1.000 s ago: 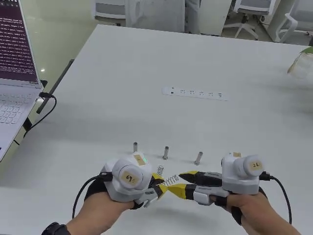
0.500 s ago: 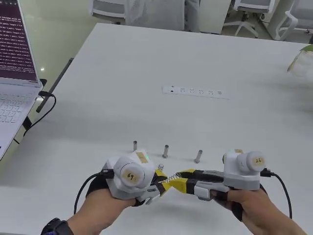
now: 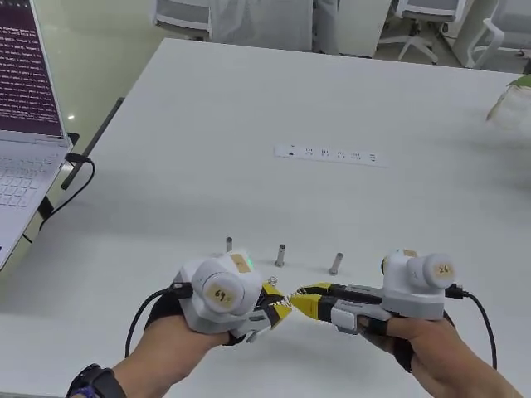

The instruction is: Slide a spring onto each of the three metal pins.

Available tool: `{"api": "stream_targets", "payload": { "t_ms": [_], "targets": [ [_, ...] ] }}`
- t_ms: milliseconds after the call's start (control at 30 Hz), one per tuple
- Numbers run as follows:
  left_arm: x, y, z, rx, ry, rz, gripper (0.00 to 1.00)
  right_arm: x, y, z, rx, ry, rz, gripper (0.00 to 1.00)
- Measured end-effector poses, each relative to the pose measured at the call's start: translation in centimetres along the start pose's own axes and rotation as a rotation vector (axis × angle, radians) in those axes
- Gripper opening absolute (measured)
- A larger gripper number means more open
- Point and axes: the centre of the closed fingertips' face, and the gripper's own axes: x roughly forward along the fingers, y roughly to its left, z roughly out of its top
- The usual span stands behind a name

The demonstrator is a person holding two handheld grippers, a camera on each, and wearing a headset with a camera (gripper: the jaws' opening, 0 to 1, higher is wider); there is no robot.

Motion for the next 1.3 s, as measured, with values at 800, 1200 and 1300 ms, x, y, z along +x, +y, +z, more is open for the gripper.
{"api": "stream_targets", "payload": {
  "t_ms": [800, 1200, 1300],
  "targets": [
    [0.1, 0.0, 1.3, 0.026, -0.043, -0.011, 0.02, 0.1, 1.2, 1.2, -0.050, 0.032, 0.012, 0.08],
    [0.5, -0.1, 1.7, -0.003, -0.066, -0.020, 0.03, -0.3, 1.3, 1.7, -0.106, 0.054, -0.001, 0.08],
    [0.6, -0.3, 1.7, -0.007, -0.068, -0.026, 0.03, -0.5, 1.2, 1.6, -0.115, 0.058, -0.003, 0.08]
  ]
}}
